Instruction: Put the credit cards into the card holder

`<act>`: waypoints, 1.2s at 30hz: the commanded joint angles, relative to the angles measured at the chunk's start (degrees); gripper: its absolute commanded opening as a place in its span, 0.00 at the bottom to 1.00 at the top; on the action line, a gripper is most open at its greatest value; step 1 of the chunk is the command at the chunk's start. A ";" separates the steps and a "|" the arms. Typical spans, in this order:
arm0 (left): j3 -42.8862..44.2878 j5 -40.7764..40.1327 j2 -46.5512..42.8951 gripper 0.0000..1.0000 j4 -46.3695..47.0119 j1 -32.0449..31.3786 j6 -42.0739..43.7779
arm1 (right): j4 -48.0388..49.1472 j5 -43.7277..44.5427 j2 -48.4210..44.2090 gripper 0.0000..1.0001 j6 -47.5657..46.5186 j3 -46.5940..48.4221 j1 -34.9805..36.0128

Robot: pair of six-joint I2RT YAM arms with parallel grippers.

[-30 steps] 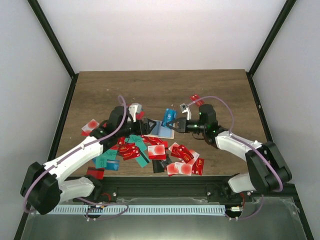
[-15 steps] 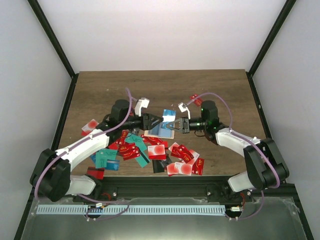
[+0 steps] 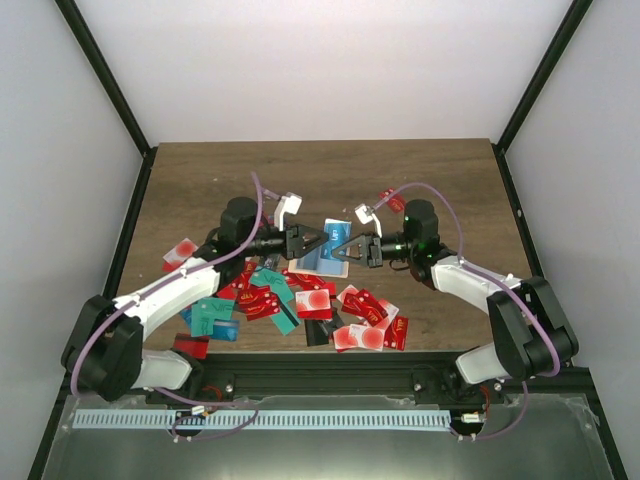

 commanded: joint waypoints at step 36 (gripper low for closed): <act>5.89 -19.47 18.84 0.04 -10.44 5.21 1.91 | -25.04 36.07 16.74 0.36 -2.61 10.75 -0.86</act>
